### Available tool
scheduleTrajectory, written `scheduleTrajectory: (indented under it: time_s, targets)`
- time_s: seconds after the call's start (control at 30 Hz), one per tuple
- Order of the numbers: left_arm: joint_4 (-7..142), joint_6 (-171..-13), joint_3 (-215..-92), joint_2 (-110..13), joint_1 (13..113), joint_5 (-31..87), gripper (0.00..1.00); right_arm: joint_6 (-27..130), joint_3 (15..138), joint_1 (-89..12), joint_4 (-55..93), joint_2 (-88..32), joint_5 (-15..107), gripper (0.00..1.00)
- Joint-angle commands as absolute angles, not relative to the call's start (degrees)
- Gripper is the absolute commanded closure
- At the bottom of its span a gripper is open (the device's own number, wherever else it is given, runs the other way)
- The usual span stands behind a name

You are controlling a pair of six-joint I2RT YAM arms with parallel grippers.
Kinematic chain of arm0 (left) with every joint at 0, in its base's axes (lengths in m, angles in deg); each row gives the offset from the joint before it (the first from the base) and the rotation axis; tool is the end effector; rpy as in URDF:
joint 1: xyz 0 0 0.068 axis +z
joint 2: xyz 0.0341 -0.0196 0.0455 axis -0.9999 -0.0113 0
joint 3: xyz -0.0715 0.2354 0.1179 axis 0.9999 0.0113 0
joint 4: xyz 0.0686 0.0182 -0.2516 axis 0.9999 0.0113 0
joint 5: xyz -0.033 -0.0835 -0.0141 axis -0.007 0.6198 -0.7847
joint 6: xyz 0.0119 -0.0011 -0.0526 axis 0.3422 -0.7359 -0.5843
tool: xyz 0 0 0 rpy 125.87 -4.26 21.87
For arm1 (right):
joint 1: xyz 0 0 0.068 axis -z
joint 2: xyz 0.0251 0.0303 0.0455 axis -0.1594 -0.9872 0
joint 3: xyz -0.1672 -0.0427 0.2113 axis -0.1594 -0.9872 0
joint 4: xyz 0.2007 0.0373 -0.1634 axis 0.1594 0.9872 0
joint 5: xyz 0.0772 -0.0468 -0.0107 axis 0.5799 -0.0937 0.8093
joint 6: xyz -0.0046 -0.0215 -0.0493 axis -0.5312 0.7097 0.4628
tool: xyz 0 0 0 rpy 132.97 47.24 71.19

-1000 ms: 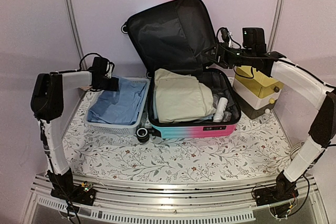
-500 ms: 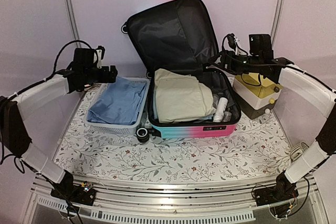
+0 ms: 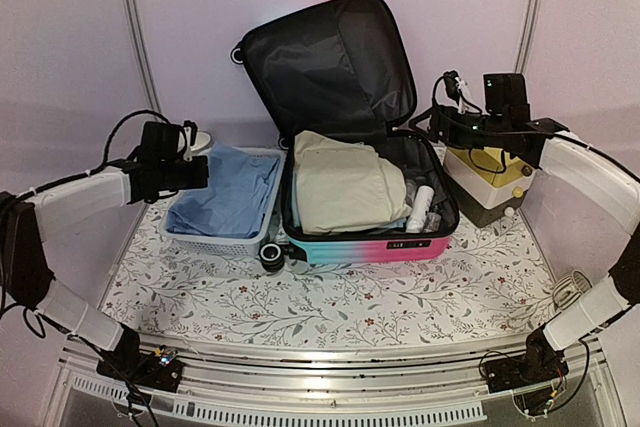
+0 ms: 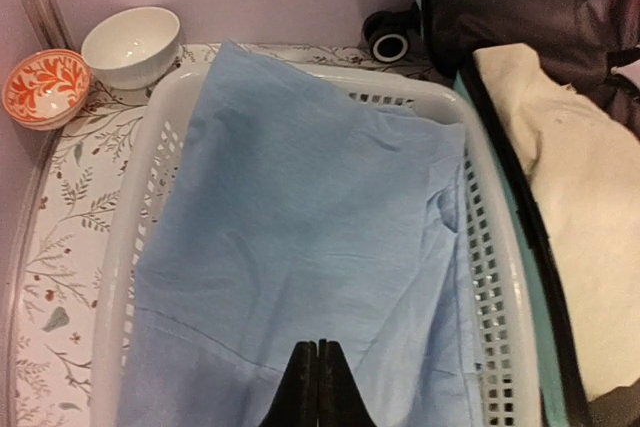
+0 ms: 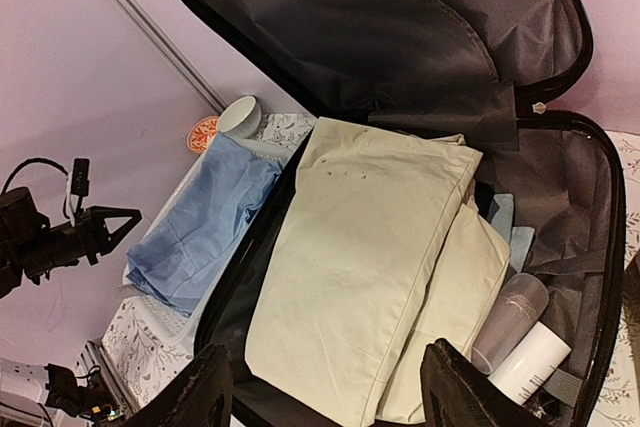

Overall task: Open, take out, and arrange the luggage
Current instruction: Adjust the clothes in the bin.

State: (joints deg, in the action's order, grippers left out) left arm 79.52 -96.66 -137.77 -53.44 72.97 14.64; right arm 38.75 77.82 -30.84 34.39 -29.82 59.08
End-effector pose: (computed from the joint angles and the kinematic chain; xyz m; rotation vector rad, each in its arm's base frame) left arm 0.3020 -0.0857 0.2708 -0.0456 2.1622 -0.2377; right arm 0.3084 0.1363 0.3681 -0.2899 2.0061 0.8230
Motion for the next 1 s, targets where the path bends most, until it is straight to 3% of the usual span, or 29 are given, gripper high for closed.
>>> scheduleTrajectory:
  time_s: [0.0, 0.17, 0.73, 0.97]
  targets:
    - [79.5, -95.4, -143.0, -59.5, 73.3, 7.4, 1.0, 38.9, 76.6, -30.5, 33.4, -29.0, 58.4, 0.34]
    - [81.8, -93.3, -150.5, -68.8, 74.1, 2.1, 1.0, 38.7, 75.7, -30.4, 33.1, -28.7, 58.5, 0.34]
    - [92.1, -89.9, -182.3, -103.2, 81.0, 12.8, 1.0, 38.2, 75.1, -30.2, 33.1, -27.9, 58.5, 0.34]
    - [95.1, -90.3, -182.6, -100.6, 81.9, 14.0, 1.0, 38.3, 74.3, -30.1, 33.1, -27.1, 58.1, 0.34]
